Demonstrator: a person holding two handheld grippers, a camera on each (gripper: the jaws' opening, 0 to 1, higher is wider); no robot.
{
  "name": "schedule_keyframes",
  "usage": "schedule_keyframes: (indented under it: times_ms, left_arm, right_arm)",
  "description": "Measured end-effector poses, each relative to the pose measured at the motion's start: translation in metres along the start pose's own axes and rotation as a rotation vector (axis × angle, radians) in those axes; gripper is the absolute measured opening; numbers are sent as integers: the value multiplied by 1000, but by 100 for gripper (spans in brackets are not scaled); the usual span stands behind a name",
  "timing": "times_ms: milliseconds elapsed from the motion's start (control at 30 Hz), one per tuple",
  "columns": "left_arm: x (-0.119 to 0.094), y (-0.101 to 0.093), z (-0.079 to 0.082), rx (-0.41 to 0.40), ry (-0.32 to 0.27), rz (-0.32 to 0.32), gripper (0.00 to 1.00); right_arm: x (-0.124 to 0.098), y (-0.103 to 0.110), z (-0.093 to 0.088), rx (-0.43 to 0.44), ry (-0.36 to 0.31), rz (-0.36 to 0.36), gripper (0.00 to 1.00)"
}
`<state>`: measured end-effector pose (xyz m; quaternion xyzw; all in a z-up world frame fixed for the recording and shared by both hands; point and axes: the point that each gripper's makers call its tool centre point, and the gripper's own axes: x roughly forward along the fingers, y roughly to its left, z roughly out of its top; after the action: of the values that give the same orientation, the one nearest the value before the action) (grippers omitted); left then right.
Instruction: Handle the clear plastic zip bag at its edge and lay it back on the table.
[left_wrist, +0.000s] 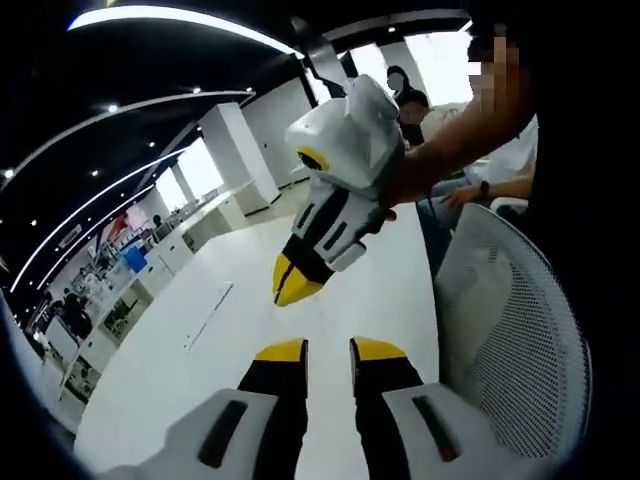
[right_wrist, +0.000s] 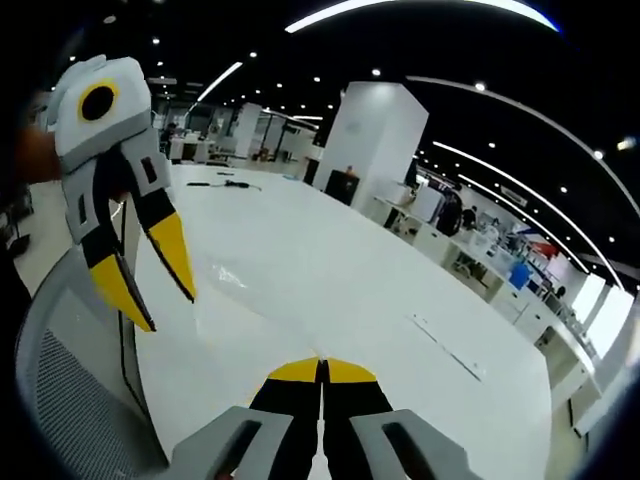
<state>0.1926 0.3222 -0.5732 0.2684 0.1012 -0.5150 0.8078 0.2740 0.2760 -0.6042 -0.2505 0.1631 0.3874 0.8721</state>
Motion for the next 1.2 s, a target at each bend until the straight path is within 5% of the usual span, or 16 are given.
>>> schedule_keyframes:
  times_ms: [267, 433, 1067, 1200]
  left_arm:
    - [-15, 14, -19, -84, 9, 73, 23]
    - [-22, 13, -39, -149, 49, 87, 27]
    - [-44, 2, -82, -248, 94, 163, 39]
    - [-47, 0, -85, -271, 94, 176, 39]
  right_arm:
    - [-2, -24, -15, 12, 30, -106, 0]
    - [-2, -43, -48, 48, 132, -231, 0]
    - [24, -16, -90, 263, 228, -140, 0]
    - [30, -7, -94, 238, 244, -118, 0]
